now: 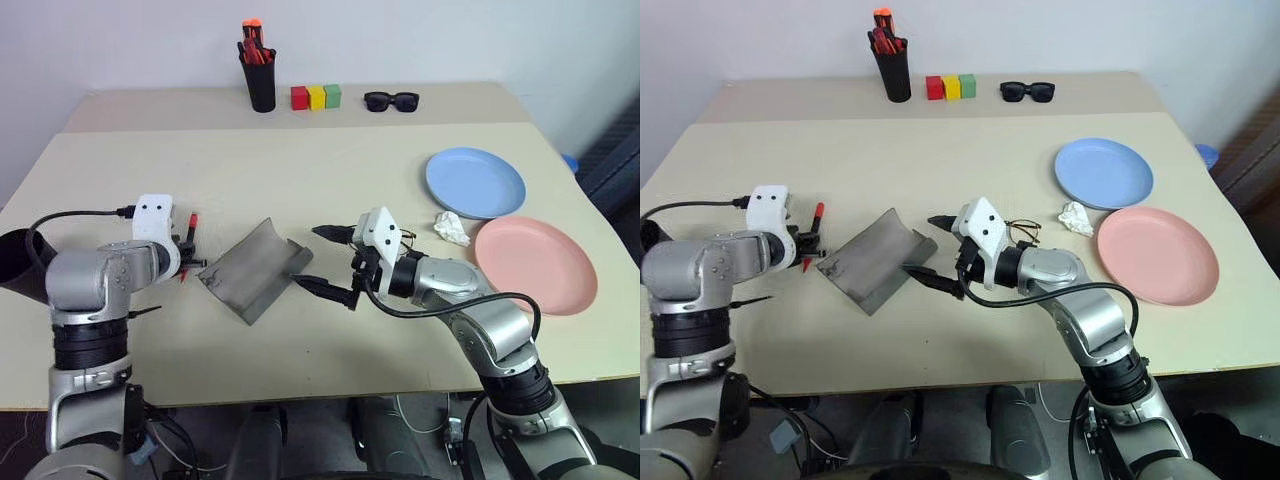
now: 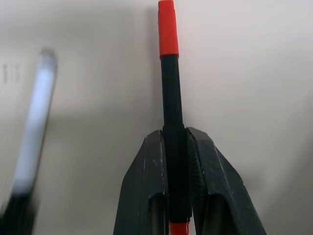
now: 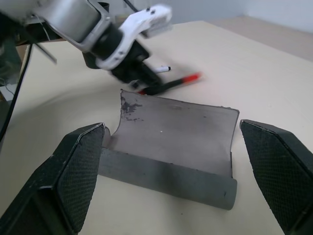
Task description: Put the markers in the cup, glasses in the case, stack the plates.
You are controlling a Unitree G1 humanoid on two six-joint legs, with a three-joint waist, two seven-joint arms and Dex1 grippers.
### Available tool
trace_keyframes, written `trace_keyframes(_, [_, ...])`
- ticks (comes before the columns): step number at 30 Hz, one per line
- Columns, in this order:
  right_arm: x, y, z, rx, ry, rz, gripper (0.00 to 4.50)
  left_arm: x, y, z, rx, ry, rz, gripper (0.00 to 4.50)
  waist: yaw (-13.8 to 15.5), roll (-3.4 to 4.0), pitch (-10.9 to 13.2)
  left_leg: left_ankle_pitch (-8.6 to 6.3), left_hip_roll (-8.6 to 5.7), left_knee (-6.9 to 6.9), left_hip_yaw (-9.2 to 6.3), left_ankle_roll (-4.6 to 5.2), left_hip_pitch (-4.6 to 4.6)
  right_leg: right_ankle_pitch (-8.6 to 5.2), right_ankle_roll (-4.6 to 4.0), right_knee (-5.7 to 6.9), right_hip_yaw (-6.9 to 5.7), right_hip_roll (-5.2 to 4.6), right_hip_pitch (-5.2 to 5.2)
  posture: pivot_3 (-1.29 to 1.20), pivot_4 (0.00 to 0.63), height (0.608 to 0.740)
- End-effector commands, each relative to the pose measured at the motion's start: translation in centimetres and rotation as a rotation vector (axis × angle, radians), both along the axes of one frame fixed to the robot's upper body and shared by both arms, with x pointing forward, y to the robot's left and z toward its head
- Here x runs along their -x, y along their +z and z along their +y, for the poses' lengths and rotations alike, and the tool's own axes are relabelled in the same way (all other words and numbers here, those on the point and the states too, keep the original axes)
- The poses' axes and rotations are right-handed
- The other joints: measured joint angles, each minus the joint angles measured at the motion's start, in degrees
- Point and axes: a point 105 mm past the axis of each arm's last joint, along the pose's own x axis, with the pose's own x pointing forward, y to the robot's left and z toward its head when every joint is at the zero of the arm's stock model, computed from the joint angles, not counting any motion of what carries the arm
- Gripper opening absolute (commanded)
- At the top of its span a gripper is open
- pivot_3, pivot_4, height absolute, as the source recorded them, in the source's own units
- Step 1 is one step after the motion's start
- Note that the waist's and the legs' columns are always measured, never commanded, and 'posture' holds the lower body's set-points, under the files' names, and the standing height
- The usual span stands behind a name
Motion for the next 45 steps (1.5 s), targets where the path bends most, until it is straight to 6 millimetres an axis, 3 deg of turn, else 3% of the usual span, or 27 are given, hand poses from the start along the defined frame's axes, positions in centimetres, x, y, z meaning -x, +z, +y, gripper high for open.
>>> trace_keyframes(1, [0.4,1.6,0.9,-0.044,0.052,-0.059,4.50,0.7,8.8,1.5,-0.058,0.045,-0.441,0.05,-0.20,-0.02,0.01,0.02,0.00,-0.02,0.01,-0.03,-0.03,0.03,-0.03,-0.01,0.01,0.00,-0.07,0.00,0.150,0.740])
trace_keyframes(3, [0.1,1.8,1.5,-0.065,0.071,-0.052,4.50,2.3,11.0,2.2,0.068,-0.009,-0.601,0.05,-0.44,0.00,0.00,0.02,0.01,-0.06,0.03,-0.03,-0.01,0.04,-0.04,-0.01,0.01,0.01,-0.07,0.00,0.150,0.740])
trace_keyframes(5, [0.0,1.8,2.5,-0.076,0.103,-0.048,4.50,4.2,12.9,5.7,-0.019,0.172,-0.730,0.05,-0.48,0.01,-0.01,0.02,0.02,-0.08,0.05,-0.03,0.04,0.05,-0.05,0.01,0.01,0.01,-0.08,0.00,0.150,0.740])
trace_keyframes(7, [0.6,1.7,3.8,-0.087,0.175,-0.037,4.50,7.3,14.1,9.8,-0.237,0.404,-0.809,0.05,-0.79,0.01,-0.01,0.02,0.03,-0.09,0.05,-0.02,0.05,0.05,-0.04,0.01,0.01,0.03,-0.08,0.00,0.150,0.740])
trace_keyframes(9, [1.1,1.5,4.5,-0.090,0.218,-0.031,4.50,9.3,14.2,11.5,-0.334,0.498,-0.838,0.05,-0.93,0.00,-0.02,0.02,0.03,-0.12,0.07,-0.02,0.05,0.05,-0.03,0.01,0.03,0.03,-0.08,0.00,0.150,0.740])
trace_keyframes(14, [0.8,1.6,5.5,-0.112,0.239,-0.019,4.50,12.2,12.2,12.8,-0.398,0.570,-0.831,0.05,0.09,-0.06,-0.05,0.02,0.01,-0.04,0.06,-0.02,-0.03,0.05,-0.03,-0.03,0.01,-0.01,-0.06,0.00,0.150,0.740])
trace_keyframes(19, [0.7,1.6,5.7,-0.115,0.260,-0.012,4.50,13.0,7.7,13.3,-0.401,0.584,-0.701,0.05,-0.05,-0.21,-0.14,0.02,0.01,0.05,0.08,-0.03,0.00,0.06,-0.06,-0.10,0.01,-0.02,0.07,0.00,0.150,0.740])
trace_keyframes(26, [0.5,1.7,5.5,-0.115,0.248,-0.019,4.50,12.5,5.4,13.0,-0.370,0.588,-0.644,0.05,-0.25,-0.21,-0.14,0.02,0.03,0.02,0.04,-0.03,0.01,0.07,-0.05,-0.05,-0.01,0.03,0.03,0.00,0.150,0.740])
trace_keyframes(33, [0.4,1.8,5.4,-0.121,0.229,-0.017,4.50,12.1,5.1,13.0,-0.345,0.602,-0.642,3.26,-0.29,-0.21,-0.14,0.02,0.03,0.01,0.03,-0.03,0.02,0.07,-0.04,-0.04,-0.01,0.04,0.02,0.00,0.150,0.740])
trace_keyframes(37, [0.3,1.8,5.3,-0.121,0.216,-0.017,4.50,11.7,7.4,11.4,-0.311,0.535,-0.771,3.26,-0.15,-0.21,-0.14,0.02,0.03,0.01,0.03,-0.03,0.01,0.07,-0.04,-0.04,-0.01,0.04,0.02,0.00,0.150,0.740])
trace_keyframes(39, [0.2,1.8,5.2,-0.121,0.210,-0.016,4.50,10.7,9.3,9.1,-0.316,0.417,-0.834,3.26,-0.09,-0.21,-0.15,0.02,0.03,0.02,0.03,-0.03,0.00,0.08,-0.04,-0.04,-0.01,0.03,0.02,0.00,0.150,0.740])
trace_keyframes(41, [0.2,1.7,5.2,-0.121,0.206,-0.013,4.50,8.8,10.8,5.5,-0.278,0.219,-0.857,3.26,0.12,-0.23,-0.16,0.02,0.02,0.04,0.03,-0.03,-0.02,0.08,-0.04,-0.04,-0.02,0.02,0.03,0.00,0.150,0.740])
trace_keyframes(43, [0.2,1.7,5.1,-0.121,0.204,-0.011,4.50,7.4,10.7,3.2,-0.226,0.090,-0.804,3.26,-0.09,-0.23,-0.15,0.02,0.02,0.05,0.03,-0.03,-0.02,0.08,-0.04,-0.05,-0.01,0.03,0.03,0.00,0.150,0.740])
trace_keyframes(45, [0.2,1.6,5.2,-0.121,0.205,-0.008,4.50,5.9,8.7,2.8,-0.213,0.066,-0.630,3.26,-0.35,-0.20,-0.15,0.02,0.02,0.03,0.04,-0.03,0.00,0.08,-0.02,-0.03,0.00,0.03,0.03,0.00,0.150,0.740])
